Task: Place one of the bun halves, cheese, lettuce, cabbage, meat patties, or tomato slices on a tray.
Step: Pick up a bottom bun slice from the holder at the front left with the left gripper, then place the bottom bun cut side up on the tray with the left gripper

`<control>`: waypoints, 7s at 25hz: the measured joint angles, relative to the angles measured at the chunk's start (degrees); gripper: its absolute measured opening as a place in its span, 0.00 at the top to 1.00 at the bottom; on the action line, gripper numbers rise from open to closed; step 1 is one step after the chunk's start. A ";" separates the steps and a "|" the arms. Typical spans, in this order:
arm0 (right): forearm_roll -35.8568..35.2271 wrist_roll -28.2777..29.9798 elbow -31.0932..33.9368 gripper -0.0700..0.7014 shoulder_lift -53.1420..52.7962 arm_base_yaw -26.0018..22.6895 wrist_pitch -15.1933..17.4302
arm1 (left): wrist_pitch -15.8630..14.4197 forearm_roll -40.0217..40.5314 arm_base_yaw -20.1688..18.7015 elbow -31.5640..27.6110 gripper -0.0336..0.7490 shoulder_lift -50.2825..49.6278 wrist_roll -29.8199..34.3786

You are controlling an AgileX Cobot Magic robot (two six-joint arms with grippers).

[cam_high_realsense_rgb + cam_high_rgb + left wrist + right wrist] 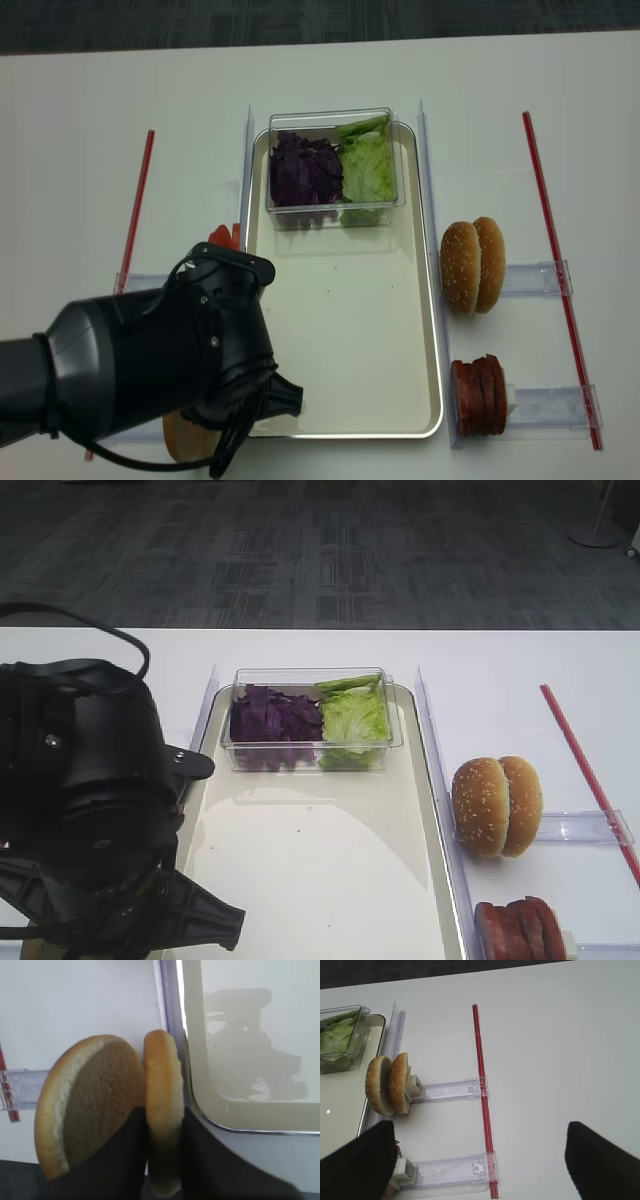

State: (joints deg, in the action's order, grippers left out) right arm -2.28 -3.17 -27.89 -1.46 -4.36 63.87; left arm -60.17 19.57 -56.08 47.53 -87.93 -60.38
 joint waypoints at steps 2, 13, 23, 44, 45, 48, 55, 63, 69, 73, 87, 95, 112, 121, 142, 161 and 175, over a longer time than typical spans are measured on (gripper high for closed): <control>0.00 0.00 0.00 0.01 0.00 0.00 0.00 | -0.22 0.00 0.00 0.00 0.79 0.00 0.00; 0.00 -0.10 0.00 0.01 0.00 0.00 0.00 | -3.19 0.00 0.00 1.85 0.80 -0.09 0.12; 0.00 -0.10 0.00 0.01 0.00 0.00 0.00 | -8.30 -1.02 0.00 9.70 0.80 -0.09 3.21; 0.00 -0.10 0.00 0.01 0.00 0.00 0.10 | -2.39 -7.13 1.82 10.39 0.81 3.92 11.70; 0.00 -0.10 0.00 0.01 0.00 0.00 0.10 | -2.25 -8.12 2.73 10.39 0.81 4.03 13.12; 0.00 -0.10 0.00 0.01 0.00 0.00 0.10 | -0.14 -13.53 6.82 10.39 0.81 4.03 18.77; 0.00 0.00 0.00 0.01 0.00 0.00 0.10 | 7.00 -26.95 14.23 10.39 0.81 4.03 32.46; 0.00 0.00 0.00 0.01 0.00 0.00 0.10 | 11.50 -44.62 21.50 7.68 0.81 4.03 49.54; 0.00 0.00 0.00 0.01 0.00 0.00 0.10 | 15.14 -64.56 26.37 1.47 0.81 4.03 69.08; 0.00 0.00 0.00 0.01 0.00 0.00 0.10 | 15.29 -77.54 29.88 -1.73 0.81 4.03 81.66; 0.00 0.00 0.00 0.01 0.00 0.00 0.10 | 10.78 -94.36 34.44 -3.03 0.81 -6.82 97.21; 0.00 0.00 0.00 0.01 0.00 0.00 0.10 | 13.36 -94.25 34.44 -3.03 0.81 -7.44 97.36; 0.00 0.00 0.00 0.01 0.00 0.00 0.10 | 17.22 -94.25 34.44 -3.03 0.81 -7.44 98.66; 0.00 0.00 0.00 0.01 0.00 0.00 0.10 | 17.02 -95.61 34.44 -3.03 0.81 -8.22 102.20; 0.00 0.11 0.00 0.01 0.00 0.00 0.10 | 13.84 -99.24 34.44 -3.03 0.66 -14.55 111.11; 0.00 0.03 0.00 0.01 0.00 0.00 -0.02 | 13.74 -95.77 34.44 -3.03 0.31 -14.55 110.25; 0.00 0.03 0.00 0.01 0.00 0.00 -0.02 | 16.01 -91.53 34.44 -3.03 0.31 -14.55 106.22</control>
State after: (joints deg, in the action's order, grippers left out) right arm -2.28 -3.14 -27.89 -1.46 -4.36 63.86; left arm -44.16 -71.97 -21.64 44.51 -102.48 45.84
